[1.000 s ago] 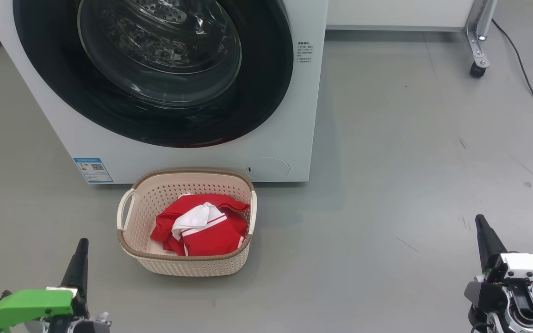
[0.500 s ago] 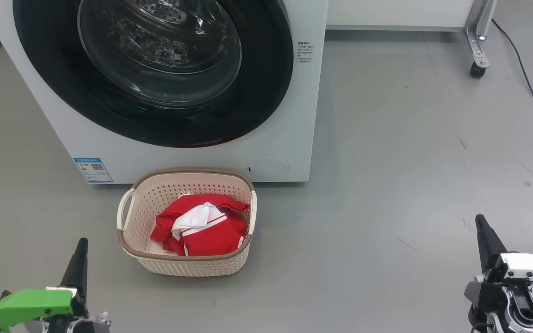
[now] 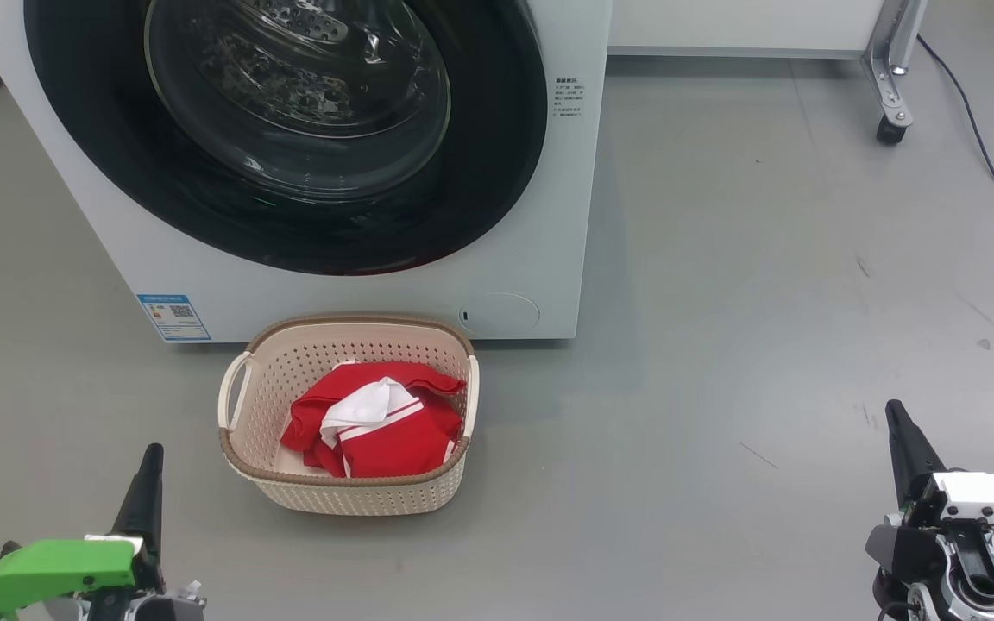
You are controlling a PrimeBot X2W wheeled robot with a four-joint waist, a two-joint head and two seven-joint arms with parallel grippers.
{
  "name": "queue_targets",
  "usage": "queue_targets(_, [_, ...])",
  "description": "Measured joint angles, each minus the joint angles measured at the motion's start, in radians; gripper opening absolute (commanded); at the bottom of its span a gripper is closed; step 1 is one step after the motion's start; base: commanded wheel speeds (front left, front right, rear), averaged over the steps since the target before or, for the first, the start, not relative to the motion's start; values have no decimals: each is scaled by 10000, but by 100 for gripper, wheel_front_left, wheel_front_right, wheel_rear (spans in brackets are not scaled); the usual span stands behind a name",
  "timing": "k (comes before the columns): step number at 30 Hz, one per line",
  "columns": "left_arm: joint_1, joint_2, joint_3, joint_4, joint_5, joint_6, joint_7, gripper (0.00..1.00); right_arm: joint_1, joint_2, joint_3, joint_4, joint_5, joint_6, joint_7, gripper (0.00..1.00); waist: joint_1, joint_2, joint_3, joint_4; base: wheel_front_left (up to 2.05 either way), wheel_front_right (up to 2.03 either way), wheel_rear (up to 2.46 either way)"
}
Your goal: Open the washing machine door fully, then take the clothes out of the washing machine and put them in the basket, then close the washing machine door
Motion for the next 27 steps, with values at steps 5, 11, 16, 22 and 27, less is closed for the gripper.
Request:
queue_targets(5, [0,0,8,-2,0,0,0,0,0,2,-2,-2,0,0,2,0,0,0,0,0,0,0,0])
queue_targets(11, [0,-2,17,-8,2,0,0,0,0,2,-2,-2,0,0,2,0,0,0,0,0,0,0,0])
queue_targets(16, [-1,-2,25,-10,2,0,0,0,0,4,-4,-2,0,0,2,0,0,0,0,0,0,0,0])
queue_targets(22, [-1,-4,31,-12,2,0,10,0,0,4,-6,-4,0,0,2,0,0,0,1,0,0,0,0])
queue_targets(27, [-1,-6,33,-13,2,0,10,0,0,4,-8,-4,0,0,2,0,0,0,1,0,0,0,0])
